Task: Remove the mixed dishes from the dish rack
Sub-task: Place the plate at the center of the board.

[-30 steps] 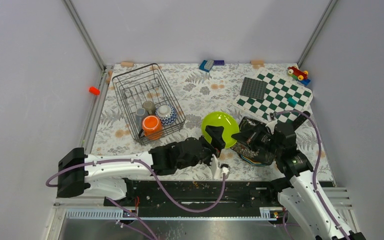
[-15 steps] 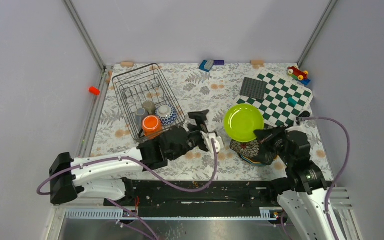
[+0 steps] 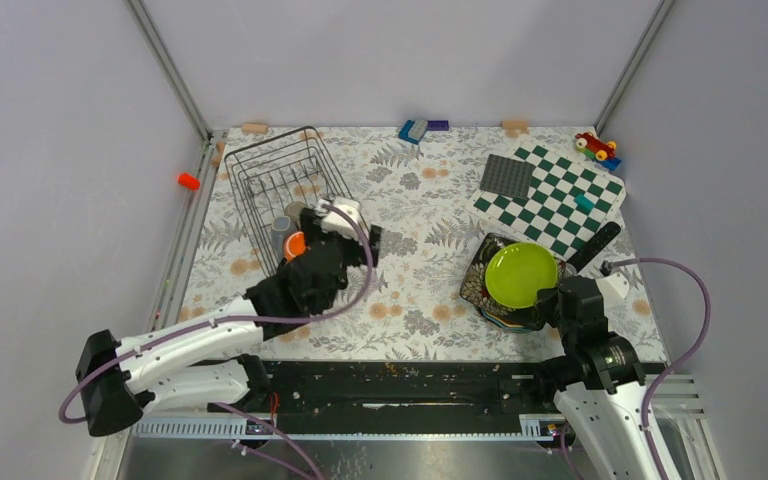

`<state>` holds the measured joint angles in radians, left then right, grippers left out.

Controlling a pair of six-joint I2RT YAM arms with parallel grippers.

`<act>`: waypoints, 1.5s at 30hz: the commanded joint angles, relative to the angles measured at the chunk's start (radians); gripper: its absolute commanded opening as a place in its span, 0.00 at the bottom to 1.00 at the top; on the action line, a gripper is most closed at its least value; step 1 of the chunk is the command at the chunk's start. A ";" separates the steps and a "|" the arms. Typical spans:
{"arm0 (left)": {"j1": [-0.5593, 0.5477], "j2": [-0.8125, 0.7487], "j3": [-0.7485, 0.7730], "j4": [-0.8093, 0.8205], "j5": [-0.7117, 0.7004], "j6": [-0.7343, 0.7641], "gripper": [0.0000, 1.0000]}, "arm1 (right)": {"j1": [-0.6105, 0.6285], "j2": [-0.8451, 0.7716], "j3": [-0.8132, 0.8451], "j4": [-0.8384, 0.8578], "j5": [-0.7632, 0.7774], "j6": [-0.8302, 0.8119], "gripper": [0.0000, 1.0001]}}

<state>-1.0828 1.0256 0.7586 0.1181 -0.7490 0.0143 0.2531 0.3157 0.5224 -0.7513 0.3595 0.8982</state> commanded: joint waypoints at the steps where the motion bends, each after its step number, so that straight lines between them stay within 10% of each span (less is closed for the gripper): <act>1: 0.151 -0.064 0.045 -0.188 -0.078 -0.388 0.99 | -0.005 0.028 -0.031 0.026 0.105 0.028 0.00; 10: 0.399 -0.053 0.087 -0.509 -0.065 -0.683 0.99 | -0.005 0.031 -0.098 0.035 0.130 0.059 0.10; 21: 0.558 0.065 0.110 -0.593 0.091 -0.730 0.99 | -0.005 -0.048 -0.092 -0.051 0.175 0.050 0.47; 28: 0.586 0.147 0.134 -0.581 0.199 -0.626 0.99 | -0.005 -0.103 -0.079 -0.073 0.188 0.033 0.98; 45: 0.623 0.432 0.249 -0.601 0.289 -0.275 0.99 | -0.005 -0.157 -0.094 -0.060 0.171 0.016 1.00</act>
<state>-0.4789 1.4078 0.9565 -0.4702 -0.5186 -0.3458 0.2531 0.1780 0.4145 -0.8253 0.5068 0.9203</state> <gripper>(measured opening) 0.985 0.993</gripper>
